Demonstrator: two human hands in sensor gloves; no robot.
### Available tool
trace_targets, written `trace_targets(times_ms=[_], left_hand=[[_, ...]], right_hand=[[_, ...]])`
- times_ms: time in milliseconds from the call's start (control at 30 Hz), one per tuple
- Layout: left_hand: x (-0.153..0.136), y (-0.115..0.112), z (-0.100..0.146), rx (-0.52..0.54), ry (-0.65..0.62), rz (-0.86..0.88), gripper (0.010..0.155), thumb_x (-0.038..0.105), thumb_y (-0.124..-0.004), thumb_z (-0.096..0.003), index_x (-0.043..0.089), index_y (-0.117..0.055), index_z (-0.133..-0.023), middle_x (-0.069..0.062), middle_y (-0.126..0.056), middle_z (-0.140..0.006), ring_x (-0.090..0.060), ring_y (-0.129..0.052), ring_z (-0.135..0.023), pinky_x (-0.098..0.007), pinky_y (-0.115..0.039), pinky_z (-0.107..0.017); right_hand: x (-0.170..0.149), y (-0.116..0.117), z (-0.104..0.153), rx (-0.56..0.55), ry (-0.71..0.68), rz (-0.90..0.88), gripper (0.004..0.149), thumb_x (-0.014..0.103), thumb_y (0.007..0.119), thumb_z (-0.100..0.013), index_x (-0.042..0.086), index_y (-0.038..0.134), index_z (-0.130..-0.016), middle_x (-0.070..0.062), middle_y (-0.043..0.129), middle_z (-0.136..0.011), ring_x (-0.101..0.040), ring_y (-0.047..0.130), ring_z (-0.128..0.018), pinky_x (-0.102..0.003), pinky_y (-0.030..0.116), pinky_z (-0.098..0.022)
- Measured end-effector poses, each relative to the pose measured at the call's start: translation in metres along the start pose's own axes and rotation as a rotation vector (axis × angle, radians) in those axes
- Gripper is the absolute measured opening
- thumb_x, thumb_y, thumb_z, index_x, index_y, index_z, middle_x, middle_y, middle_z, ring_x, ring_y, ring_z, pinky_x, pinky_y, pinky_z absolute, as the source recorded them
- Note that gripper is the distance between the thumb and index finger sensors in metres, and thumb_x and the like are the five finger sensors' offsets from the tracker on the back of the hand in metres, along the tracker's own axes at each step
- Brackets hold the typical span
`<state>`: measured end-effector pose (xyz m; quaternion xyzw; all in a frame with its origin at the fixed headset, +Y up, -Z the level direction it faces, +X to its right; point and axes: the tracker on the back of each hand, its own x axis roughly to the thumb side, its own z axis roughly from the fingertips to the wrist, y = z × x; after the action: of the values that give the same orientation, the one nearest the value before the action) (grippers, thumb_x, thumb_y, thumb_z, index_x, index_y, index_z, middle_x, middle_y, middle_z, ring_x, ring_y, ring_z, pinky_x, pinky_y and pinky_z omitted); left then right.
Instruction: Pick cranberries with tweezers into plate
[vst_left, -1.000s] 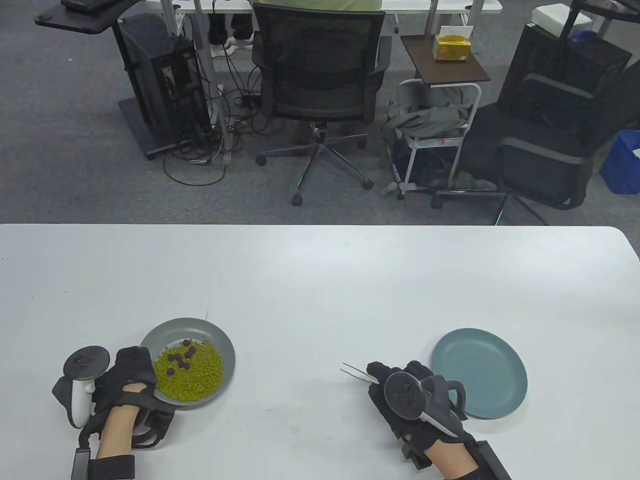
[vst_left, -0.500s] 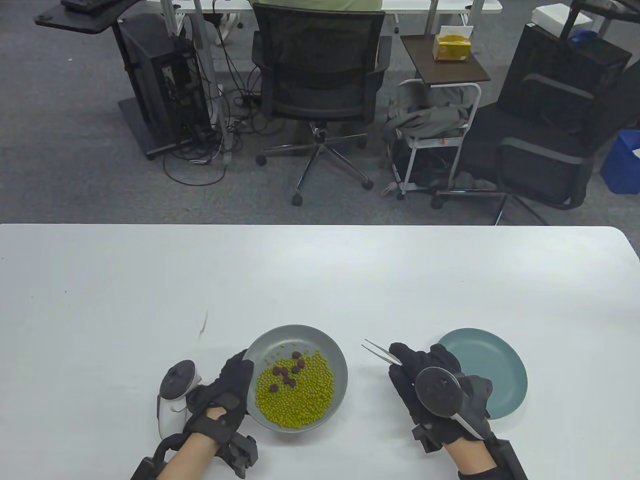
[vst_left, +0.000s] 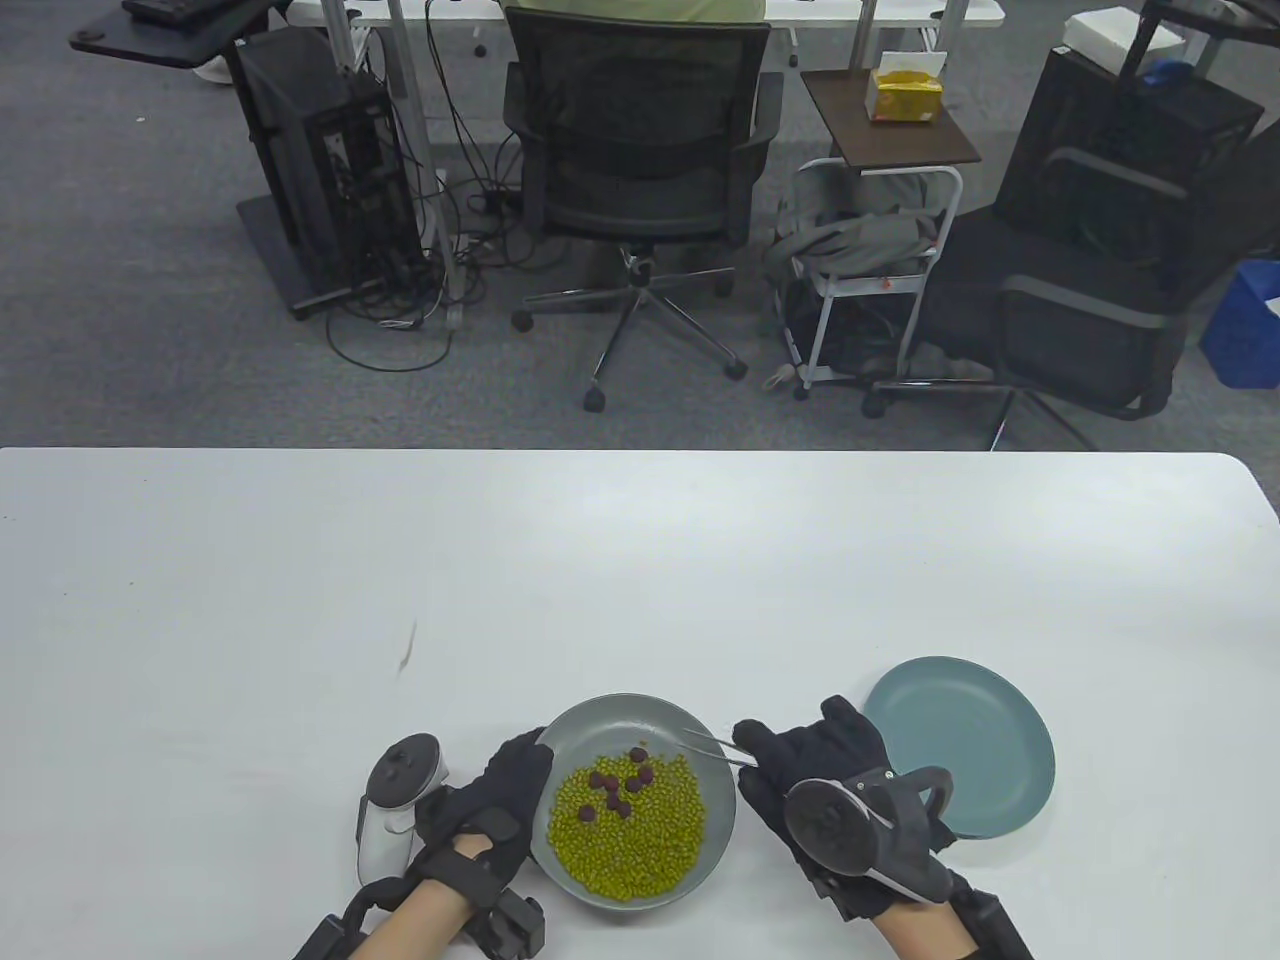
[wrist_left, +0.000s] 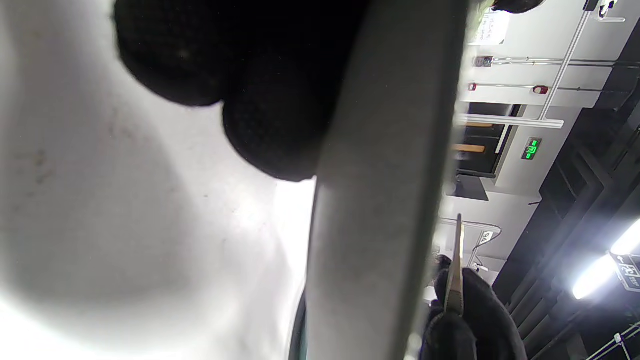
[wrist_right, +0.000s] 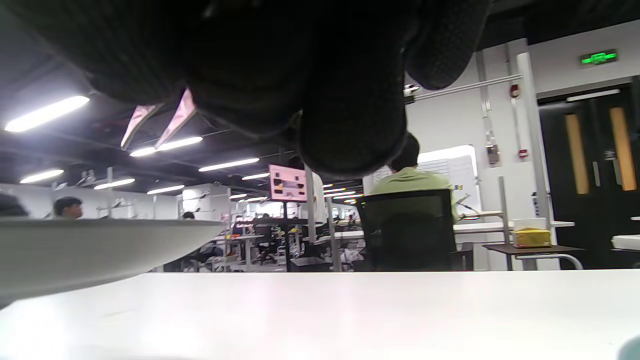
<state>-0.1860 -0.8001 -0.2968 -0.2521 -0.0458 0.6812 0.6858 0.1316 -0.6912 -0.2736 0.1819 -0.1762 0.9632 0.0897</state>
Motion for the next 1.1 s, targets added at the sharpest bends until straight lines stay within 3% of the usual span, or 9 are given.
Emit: trace_targets(times_ms=[367, 1100], left_hand=[[-0.001, -0.003, -0.001, -0.015, -0.004, -0.013, 0.059, 0.052, -0.057, -0.0533, 0.023, -0.043, -0.102, 0.000, -0.079, -0.079, -0.020, -0.108, -0.042, -0.039, -0.090, -0.032], [-0.003, -0.007, 0.000, -0.019, 0.016, -0.020, 0.059, 0.053, -0.057, -0.0532, 0.022, -0.043, -0.102, 0.000, -0.080, -0.078, -0.019, -0.109, -0.040, -0.039, -0.092, -0.030]], right_hand=[[0.023, 0.009, 0.003, 0.063, -0.118, 0.154, 0.051, 0.057, 0.080, -0.031, 0.036, 0.083, -0.077, 0.016, 0.093, -0.047, -0.011, 0.096, -0.055, -0.046, 0.058, -0.073], [0.025, 0.016, 0.004, 0.085, -0.105, 0.201, 0.053, 0.058, 0.078, -0.031, 0.036, 0.081, -0.079, 0.016, 0.092, -0.049, -0.011, 0.095, -0.057, -0.047, 0.056, -0.074]])
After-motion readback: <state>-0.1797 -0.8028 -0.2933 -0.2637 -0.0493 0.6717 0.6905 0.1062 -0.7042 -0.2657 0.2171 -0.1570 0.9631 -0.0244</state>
